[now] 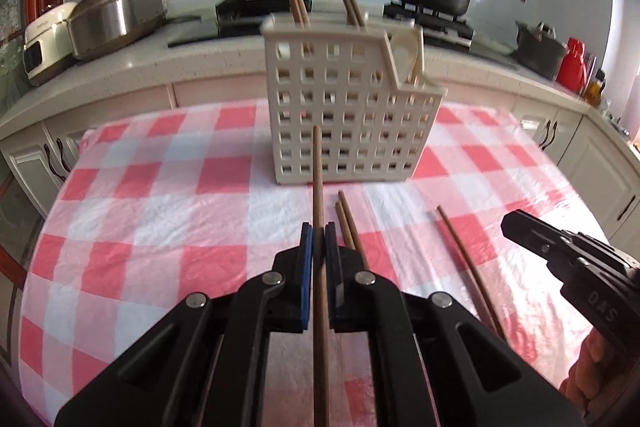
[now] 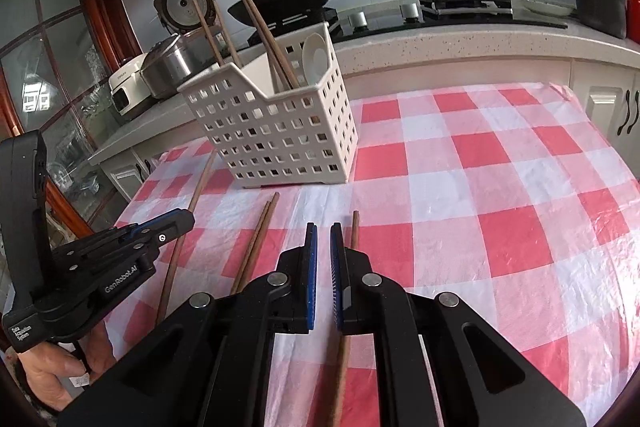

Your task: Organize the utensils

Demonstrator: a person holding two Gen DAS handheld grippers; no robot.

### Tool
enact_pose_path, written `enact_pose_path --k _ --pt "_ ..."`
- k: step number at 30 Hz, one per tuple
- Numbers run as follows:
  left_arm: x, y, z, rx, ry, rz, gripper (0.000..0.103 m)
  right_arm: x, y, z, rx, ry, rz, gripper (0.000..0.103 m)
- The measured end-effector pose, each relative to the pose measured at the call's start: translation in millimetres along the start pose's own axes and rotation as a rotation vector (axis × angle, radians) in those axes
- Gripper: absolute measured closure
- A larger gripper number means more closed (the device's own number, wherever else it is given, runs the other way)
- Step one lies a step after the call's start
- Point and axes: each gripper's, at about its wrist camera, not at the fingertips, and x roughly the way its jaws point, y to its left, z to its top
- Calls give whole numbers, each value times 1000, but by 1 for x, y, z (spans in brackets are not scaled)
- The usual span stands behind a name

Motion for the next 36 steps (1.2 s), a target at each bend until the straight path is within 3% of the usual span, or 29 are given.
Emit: enact_pose_path --k 3,8,13,17,21,23,24,26,36 --pt "-12 0 3 20 -16 2 97 -6 8 5 -51 -2 -41 95" --pt "-5 4 -7 -2 17 -12 97 15 -7 -1 -53 120 -99 91" --pt "1 8 -12 -11 12 -21 97 28 -10 -10 -74 174 -111 74" --pt "1 11 -11 -12 6 -24 97 41 -1 -13 -114 221 -141 74" --pt "1 13 -12 -14 7 -31 97 58 4 -15 -182 263 -213 77" --pt "0 14 -13 -19 7 -34 97 60 8 -15 -207 277 -225 95" --pt "0 16 -13 -25 6 -36 97 60 8 -15 -208 280 -225 97" --pt "-2 19 -12 -38 1 -37 97 58 7 -16 -198 267 -199 97" --pt "-40 18 -1 -53 -103 -28 97 -8 27 13 -186 -2 -83 97"
